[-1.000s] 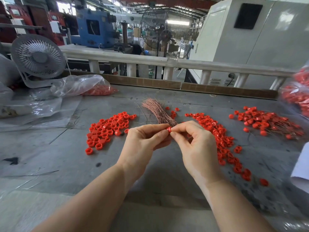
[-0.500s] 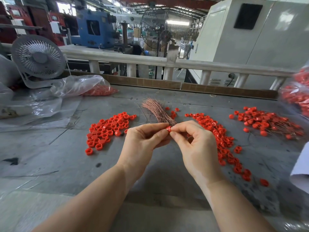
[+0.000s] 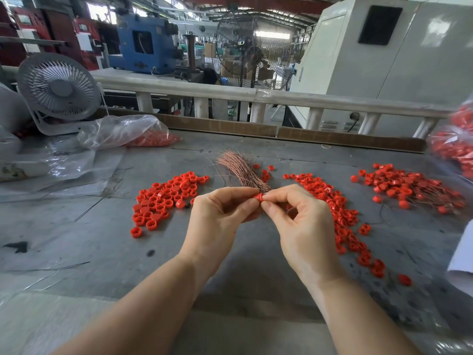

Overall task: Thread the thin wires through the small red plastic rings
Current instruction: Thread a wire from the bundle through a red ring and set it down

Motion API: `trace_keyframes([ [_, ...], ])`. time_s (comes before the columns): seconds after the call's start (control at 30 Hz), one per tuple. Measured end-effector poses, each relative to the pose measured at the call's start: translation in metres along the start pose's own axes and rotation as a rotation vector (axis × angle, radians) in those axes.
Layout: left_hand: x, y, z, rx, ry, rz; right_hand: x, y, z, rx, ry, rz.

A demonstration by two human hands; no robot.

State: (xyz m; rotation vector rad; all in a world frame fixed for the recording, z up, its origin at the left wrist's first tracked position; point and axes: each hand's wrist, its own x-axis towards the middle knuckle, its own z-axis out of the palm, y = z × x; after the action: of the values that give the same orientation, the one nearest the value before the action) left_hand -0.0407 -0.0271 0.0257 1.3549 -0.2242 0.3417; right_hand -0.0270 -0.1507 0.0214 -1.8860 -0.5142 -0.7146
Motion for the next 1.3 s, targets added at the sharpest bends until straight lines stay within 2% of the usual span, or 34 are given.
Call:
trace_keyframes([
  [0.37, -0.0014, -0.0008, 0.0008, -0.016, 0.025, 0.025, -0.0009, -0.0027, 0.0030, -0.001, 0.017, -0.038],
  [0.77, -0.0010, -0.0056, -0.0015, -0.075, 0.045, -0.097, -0.0019, -0.0043, 0.0047, -0.055, 0.017, -0.067],
  [1.13, 0.0001, -0.0095, -0.0024, -0.060, 0.001, -0.247, -0.0040, -0.0059, 0.0013, -0.306, 0.069, -0.182],
  [1.3, 0.0010, -0.0071, -0.0023, -0.059, -0.011, -0.288, -0.0039, -0.0060, 0.0002, -0.313, 0.064, -0.189],
])
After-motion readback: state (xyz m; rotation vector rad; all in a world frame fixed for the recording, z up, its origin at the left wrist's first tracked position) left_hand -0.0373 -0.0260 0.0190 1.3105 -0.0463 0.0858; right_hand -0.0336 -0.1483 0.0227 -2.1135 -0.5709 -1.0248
